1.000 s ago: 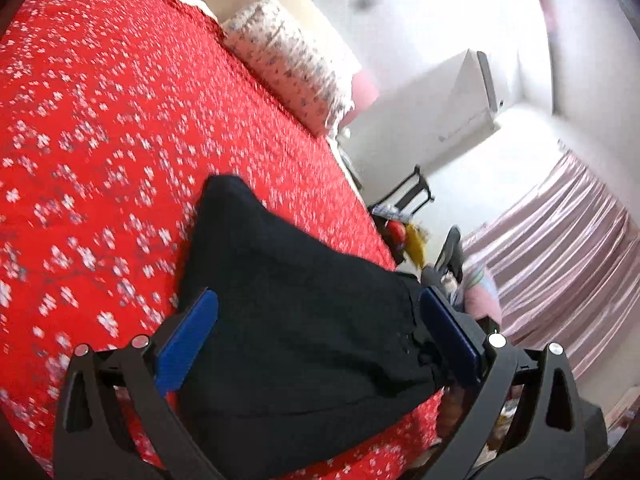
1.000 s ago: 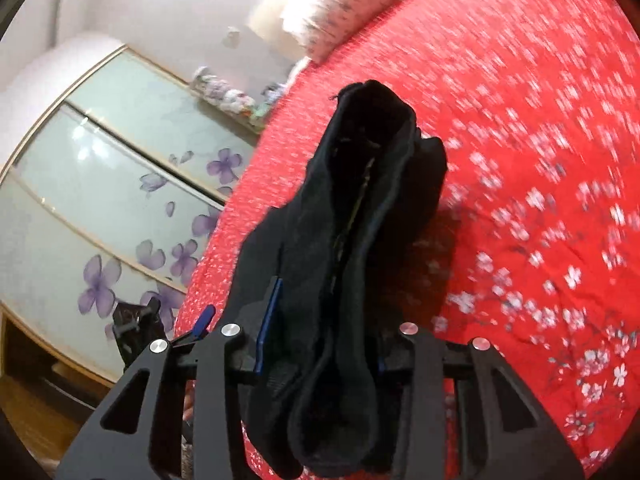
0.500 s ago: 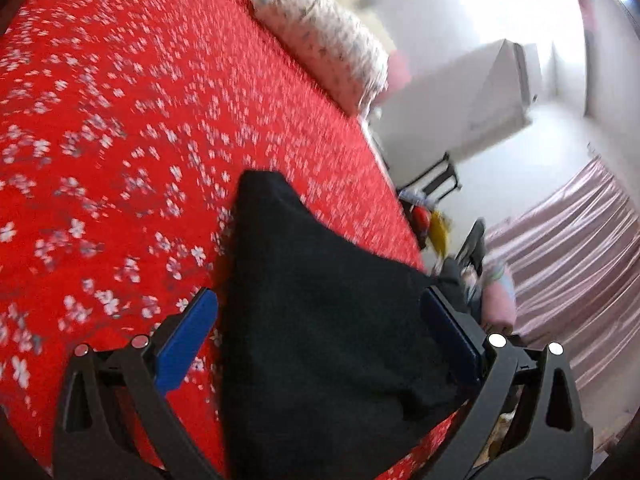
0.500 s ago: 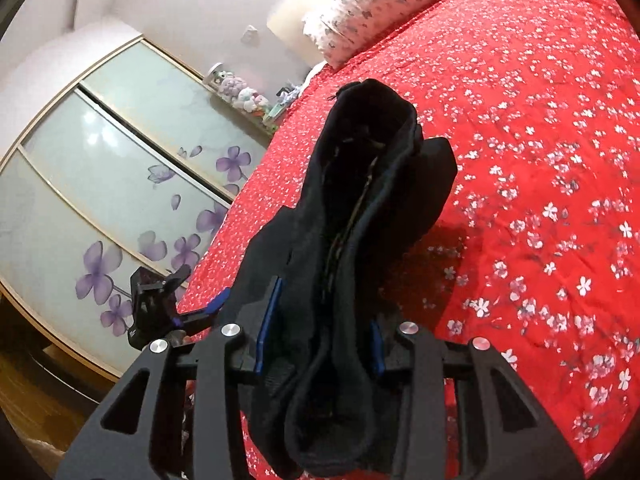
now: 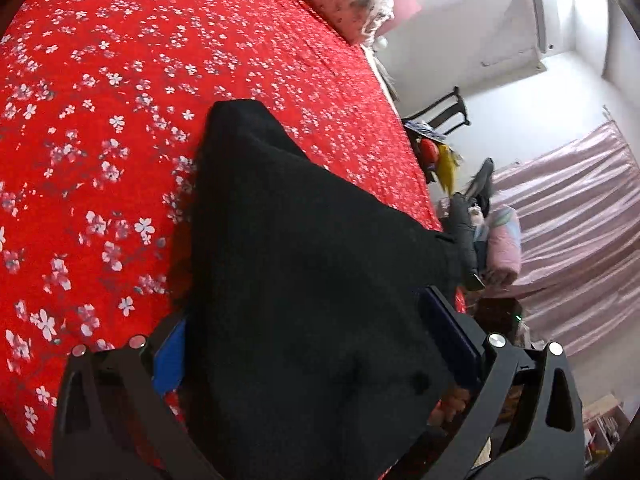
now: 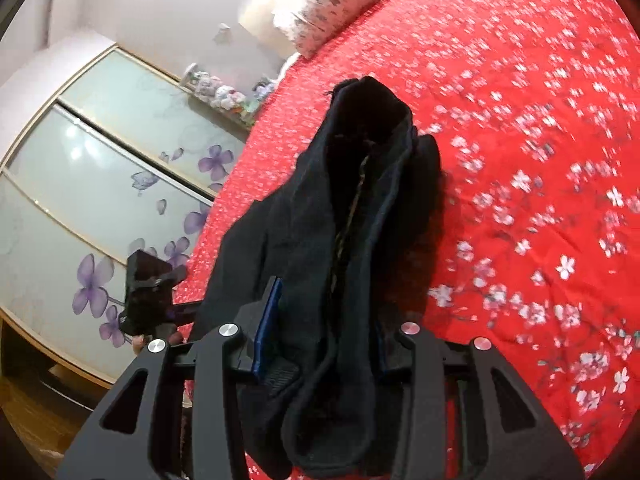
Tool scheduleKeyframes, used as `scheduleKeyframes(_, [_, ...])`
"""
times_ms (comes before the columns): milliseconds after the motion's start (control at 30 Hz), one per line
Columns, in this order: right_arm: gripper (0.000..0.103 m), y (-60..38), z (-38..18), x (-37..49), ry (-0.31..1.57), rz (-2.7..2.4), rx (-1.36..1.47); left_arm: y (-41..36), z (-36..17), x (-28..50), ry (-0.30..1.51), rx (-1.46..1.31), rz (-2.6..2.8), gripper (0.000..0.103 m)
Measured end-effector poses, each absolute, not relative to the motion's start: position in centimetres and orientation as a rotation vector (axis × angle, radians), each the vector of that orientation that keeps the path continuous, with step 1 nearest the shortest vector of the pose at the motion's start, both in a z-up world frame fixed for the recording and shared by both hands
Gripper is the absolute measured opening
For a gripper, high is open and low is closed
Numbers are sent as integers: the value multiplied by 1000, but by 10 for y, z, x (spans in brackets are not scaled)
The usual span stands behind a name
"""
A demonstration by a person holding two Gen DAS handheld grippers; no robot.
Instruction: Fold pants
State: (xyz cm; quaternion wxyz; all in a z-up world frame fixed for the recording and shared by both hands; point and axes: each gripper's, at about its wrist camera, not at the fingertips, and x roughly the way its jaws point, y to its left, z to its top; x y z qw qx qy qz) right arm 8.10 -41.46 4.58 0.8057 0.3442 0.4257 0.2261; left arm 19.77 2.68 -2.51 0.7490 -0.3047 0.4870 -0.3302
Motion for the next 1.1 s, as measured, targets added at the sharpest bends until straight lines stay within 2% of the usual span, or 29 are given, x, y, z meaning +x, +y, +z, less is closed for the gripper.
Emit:
scheduleKeyframes(67, [44, -415, 42, 83, 926, 481, 755, 27, -25, 197, 1065, -657, -722, 100])
scheduleKeyframes(133, [49, -411, 39, 88, 944, 467, 753, 26, -26, 196, 1073, -636, -697, 95])
scheduleKeyframes(200, [50, -407, 39, 90, 948, 455, 739, 20, -26, 197, 1090, -592, -657, 73])
scheduleKeyframes(233, [48, -407, 39, 90, 948, 452, 738, 19, -27, 197, 1098, -573, -629, 66])
scheduleKeyframes(267, [47, -407, 39, 90, 943, 450, 738, 17, -28, 197, 1099, -568, -616, 52])
scheduleKeyframes(400, [41, -406, 43, 85, 916, 456, 735, 28, -25, 196, 1061, -616, -651, 23])
scheduleKeyframes(500, [38, -409, 45, 82, 884, 466, 771, 24, -15, 190, 1009, -563, -656, 17])
scheduleKeyframes(600, [37, -412, 52, 81, 842, 495, 802, 19, -5, 183, 959, -536, -655, 16])
scheduleKeyframes(867, [36, -419, 59, 90, 770, 527, 877, 18, 11, 184, 834, -576, -654, 16])
scheduleKeyframes(1100, [36, -425, 60, 127, 729, 529, 880, 14, 12, 219, 807, -612, -621, 16])
